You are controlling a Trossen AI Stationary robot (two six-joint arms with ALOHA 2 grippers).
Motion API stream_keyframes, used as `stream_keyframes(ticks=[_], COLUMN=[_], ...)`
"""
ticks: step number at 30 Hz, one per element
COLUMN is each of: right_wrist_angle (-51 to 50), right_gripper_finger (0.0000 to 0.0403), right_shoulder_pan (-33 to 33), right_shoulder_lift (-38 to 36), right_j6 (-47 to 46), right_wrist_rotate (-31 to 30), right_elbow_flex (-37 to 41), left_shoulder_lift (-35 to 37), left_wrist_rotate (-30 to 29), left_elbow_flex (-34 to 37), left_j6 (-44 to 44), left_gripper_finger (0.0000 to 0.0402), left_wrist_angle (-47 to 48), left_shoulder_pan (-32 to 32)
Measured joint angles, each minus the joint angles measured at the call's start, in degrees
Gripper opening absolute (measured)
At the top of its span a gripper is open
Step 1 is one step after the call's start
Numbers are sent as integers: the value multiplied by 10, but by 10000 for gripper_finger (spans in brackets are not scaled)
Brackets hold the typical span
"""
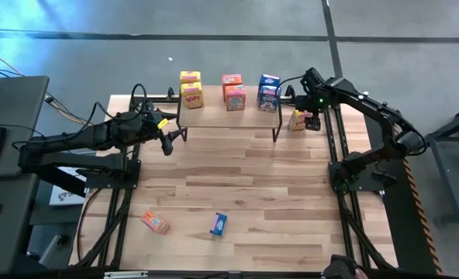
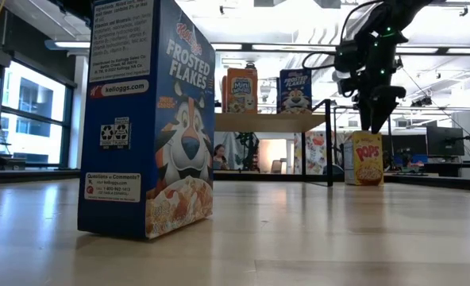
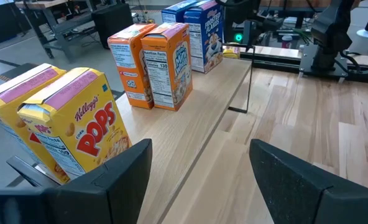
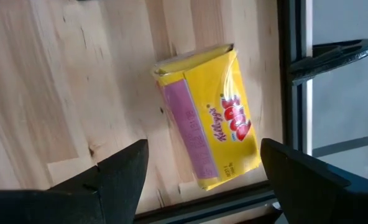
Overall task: Stack cereal on shelf
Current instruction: Put the yellow cereal box aligned with the other yellow cereal box on the shelf
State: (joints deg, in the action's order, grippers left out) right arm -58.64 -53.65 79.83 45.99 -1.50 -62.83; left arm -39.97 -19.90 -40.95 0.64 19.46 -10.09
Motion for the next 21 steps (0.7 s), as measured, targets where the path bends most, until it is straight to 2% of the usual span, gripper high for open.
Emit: stream_keyframes(ticks=[16,21], right_wrist_angle=[-17,-6], right_gripper_finger=[303,303], right_shoulder_pan=[-8,-29], right_shoulder_lift=[-38,-50], right_j6=[-17,-43], right_wrist_rotate=[32,40], right_elbow_flex=[0,0], left_shoulder_lift=[0,0], left_wrist_rotate=[0,0], left_elbow_flex=[0,0], left_j6=[0,0], left_gripper_finger=[262,262], left_wrist_angle=[0,0], left_shoulder_pan=[0,0])
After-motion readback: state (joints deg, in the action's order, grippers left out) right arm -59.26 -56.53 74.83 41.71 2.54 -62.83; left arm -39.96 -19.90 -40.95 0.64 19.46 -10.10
